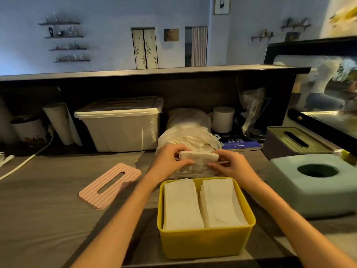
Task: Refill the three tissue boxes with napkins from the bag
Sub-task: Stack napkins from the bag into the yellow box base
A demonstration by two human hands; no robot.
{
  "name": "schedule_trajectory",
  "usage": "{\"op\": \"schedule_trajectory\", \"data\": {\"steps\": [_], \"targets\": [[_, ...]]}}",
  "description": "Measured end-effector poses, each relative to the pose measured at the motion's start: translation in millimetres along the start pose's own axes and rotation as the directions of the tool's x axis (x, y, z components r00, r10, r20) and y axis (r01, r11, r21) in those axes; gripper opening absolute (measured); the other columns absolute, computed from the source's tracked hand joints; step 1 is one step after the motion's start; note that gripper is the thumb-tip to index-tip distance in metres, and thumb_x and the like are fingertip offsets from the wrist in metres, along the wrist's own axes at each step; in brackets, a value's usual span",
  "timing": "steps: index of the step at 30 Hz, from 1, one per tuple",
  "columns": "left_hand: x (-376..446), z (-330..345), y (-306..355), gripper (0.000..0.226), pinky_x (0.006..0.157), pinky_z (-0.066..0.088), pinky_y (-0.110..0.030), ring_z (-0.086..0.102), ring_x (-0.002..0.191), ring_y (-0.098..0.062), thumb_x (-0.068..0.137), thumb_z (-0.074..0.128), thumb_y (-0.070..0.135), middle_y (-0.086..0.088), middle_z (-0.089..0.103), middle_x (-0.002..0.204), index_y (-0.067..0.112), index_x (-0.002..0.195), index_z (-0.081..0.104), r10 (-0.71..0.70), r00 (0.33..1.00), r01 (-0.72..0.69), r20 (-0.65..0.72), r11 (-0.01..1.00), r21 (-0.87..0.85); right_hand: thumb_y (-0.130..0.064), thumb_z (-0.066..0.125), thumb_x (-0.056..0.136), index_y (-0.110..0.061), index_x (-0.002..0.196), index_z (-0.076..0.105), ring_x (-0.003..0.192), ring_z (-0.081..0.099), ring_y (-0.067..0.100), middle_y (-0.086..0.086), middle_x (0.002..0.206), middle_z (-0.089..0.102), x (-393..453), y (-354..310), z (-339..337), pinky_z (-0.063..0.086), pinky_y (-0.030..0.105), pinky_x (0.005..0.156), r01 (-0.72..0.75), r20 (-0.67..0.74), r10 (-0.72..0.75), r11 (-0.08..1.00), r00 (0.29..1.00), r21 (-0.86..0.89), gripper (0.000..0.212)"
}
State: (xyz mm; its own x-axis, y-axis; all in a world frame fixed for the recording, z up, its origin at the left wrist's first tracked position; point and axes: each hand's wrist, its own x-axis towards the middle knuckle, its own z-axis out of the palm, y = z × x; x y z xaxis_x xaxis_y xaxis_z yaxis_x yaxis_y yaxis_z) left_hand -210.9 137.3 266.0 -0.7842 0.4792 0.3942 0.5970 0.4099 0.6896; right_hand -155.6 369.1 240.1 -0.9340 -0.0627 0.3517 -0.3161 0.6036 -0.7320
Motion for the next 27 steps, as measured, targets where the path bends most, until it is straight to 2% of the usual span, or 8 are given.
{"op": "schedule_trajectory", "data": {"steps": [3, 6, 8, 11, 14, 21, 24, 27], "targets": [[1.6, -18.0, 37.5, 0.026, 0.082, 0.056, -0.021, 0.065, 0.094, -0.004, 0.084, 0.081, 0.025, 0.008, 0.07, 0.1, 0.021, 0.109, 0.073, 0.079, 0.996, -0.076, -0.041, 0.995, 0.057, -0.024, 0.073, 0.093, -0.026, 0.12, 0.067, 0.097, 0.071, 0.005, -0.008, 0.107, 0.073, 0.2, -29.3, -23.7, 0.062, 0.027, 0.079, -0.009, -0.028, 0.01, 0.999, 1.0, 0.04, 0.028], [-2.6, -30.2, 72.3, 0.028, 0.077, 0.057, -0.02, 0.065, 0.092, -0.005, 0.085, 0.081, 0.028, 0.01, 0.068, 0.1, 0.023, 0.11, 0.069, 0.028, 0.997, -0.025, -0.076, 0.999, 0.038, -0.033, 0.07, 0.095, -0.027, 0.125, 0.065, 0.098, 0.071, 0.003, -0.009, 0.108, 0.075, -4.9, -61.8, -46.6, 0.061, 0.029, 0.082, -0.051, -0.038, 0.056, 0.992, 0.998, 0.117, 0.031], [-10.2, -31.8, 89.2, 0.033, 0.074, 0.057, -0.019, 0.067, 0.09, -0.003, 0.084, 0.081, 0.032, 0.01, 0.069, 0.103, 0.026, 0.112, 0.065, -0.072, 0.997, 0.071, -0.028, 0.997, -0.04, -0.037, 0.068, 0.097, -0.03, 0.126, 0.062, 0.091, 0.071, -0.001, -0.01, 0.101, 0.078, -10.8, -79.2, -60.8, 0.055, 0.024, 0.081, -0.101, 0.004, 0.102, 0.986, 0.995, 0.131, 0.031], [-30.8, -25.9, 107.0, 0.037, 0.067, 0.054, -0.013, 0.068, 0.084, 0.004, 0.083, 0.082, 0.032, 0.008, 0.072, 0.101, 0.021, 0.113, 0.064, -0.195, 0.974, 0.208, 0.112, 0.972, -0.112, -0.044, 0.07, 0.093, -0.031, 0.117, 0.065, 0.08, 0.069, -0.005, -0.012, 0.092, 0.078, -21.6, -93.0, -76.4, 0.047, 0.02, 0.075, -0.168, 0.106, 0.167, 0.986, 0.98, 0.001, 0.028], [-53.7, -17.8, 117.9, 0.048, 0.075, 0.061, -0.026, 0.074, 0.086, -0.009, 0.081, 0.084, 0.027, -0.002, 0.077, 0.096, 0.021, 0.119, 0.055, -0.287, 0.932, 0.326, 0.222, 0.93, -0.168, -0.049, 0.073, 0.088, -0.031, 0.108, 0.071, 0.08, 0.07, -0.003, -0.011, 0.091, 0.077, -32.6, -97.6, -81.8, 0.049, 0.019, 0.073, -0.228, 0.204, 0.241, 0.97, 0.949, -0.087, 0.027], [-81.0, -1.9, 123.6, 0.05, 0.077, 0.062, -0.038, 0.075, 0.077, -0.018, 0.083, 0.082, 0.021, -0.012, 0.076, 0.094, 0.018, 0.118, 0.045, -0.32, 0.908, 0.351, 0.27, 0.933, -0.076, -0.038, 0.073, 0.092, -0.031, 0.116, 0.067, 0.083, 0.07, -0.001, -0.01, 0.099, 0.074, -44.7, -96.3, -78.2, 0.05, 0.015, 0.068, -0.253, 0.289, 0.301, 0.948, 0.909, -0.193, 0.025], [-84.3, 4.1, 122.5, 0.051, 0.08, 0.059, -0.038, 0.072, 0.07, -0.014, 0.083, 0.083, 0.028, -0.007, 0.077, 0.086, 0.019, 0.115, 0.044, -0.285, 0.921, 0.276, 0.264, 0.959, 0.069, -0.035, 0.075, 0.091, -0.029, 0.118, 0.066, 0.084, 0.07, 0.003, -0.009, 0.098, 0.073, -45.8, -95.0, -72.8, 0.051, 0.015, 0.067, -0.236, 0.26, 0.298, 0.94, 0.918, -0.245, 0.029], [-83.9, 10.2, 119.2, 0.053, 0.075, 0.057, -0.036, 0.07, 0.073, -0.012, 0.078, 0.085, 0.036, 0.0, 0.075, 0.083, 0.022, 0.112, 0.046, -0.27, 0.938, 0.222, 0.216, 0.95, 0.221, -0.036, 0.078, 0.088, -0.028, 0.118, 0.065, 0.086, 0.069, 0.004, -0.008, 0.096, 0.072, -45.0, -93.9, -65.6, 0.053, 0.018, 0.075, -0.215, 0.228, 0.286, 0.932, 0.931, -0.293, 0.034]]}}
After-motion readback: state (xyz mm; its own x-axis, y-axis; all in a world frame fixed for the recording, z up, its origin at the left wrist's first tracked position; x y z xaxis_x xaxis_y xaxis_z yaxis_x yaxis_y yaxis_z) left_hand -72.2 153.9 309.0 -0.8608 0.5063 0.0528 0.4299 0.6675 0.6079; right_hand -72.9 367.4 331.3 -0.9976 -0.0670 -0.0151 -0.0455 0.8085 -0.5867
